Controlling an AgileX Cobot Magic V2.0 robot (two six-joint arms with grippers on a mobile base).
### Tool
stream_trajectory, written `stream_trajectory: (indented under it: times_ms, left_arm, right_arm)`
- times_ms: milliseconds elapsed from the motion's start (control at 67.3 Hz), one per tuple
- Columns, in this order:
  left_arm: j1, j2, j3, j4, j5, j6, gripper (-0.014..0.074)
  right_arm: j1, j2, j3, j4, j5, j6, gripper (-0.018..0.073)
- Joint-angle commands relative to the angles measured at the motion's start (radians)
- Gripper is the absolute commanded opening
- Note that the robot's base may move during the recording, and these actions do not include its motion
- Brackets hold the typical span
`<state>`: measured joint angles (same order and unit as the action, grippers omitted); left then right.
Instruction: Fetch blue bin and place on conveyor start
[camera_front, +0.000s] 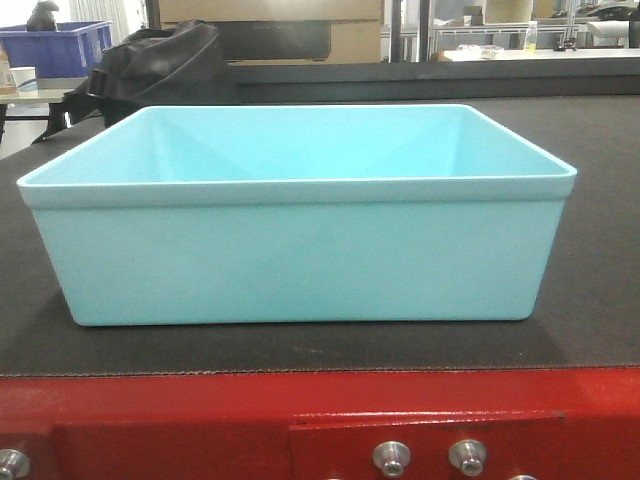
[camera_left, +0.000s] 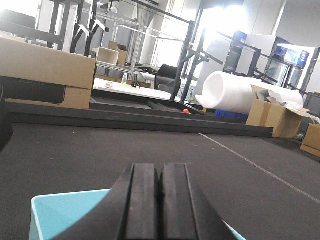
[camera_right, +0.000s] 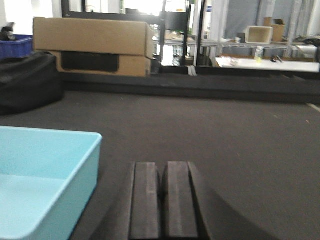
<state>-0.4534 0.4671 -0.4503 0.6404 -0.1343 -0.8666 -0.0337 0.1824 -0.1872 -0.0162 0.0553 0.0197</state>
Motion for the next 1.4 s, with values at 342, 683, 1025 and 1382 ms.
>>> stream_trajectory:
  times_ms: [342, 683, 1025, 1382]
  left_arm:
    - [-0.002, -0.007, 0.0, 0.003, -0.011, -0.004, -0.0111]
    - [-0.002, -0.006, 0.0, 0.003, -0.012, -0.004, -0.0111]
    - [-0.002, -0.006, 0.0, 0.003, -0.012, -0.004, -0.0111]
    - [-0.002, -0.006, 0.0, 0.003, -0.012, -0.004, -0.0111]
  right_arm:
    - [-0.016, -0.182, 0.187, 0.008, -0.011, -0.012, -0.0166]
    - [-0.016, -0.182, 0.187, 0.008, 0.0, -0.012, -0.0166]
    - [-0.016, -0.182, 0.187, 0.008, -0.001, -0.012, -0.0166]
    - [-0.016, -0.182, 0.187, 0.008, -0.003, -0.012, -0.0166]
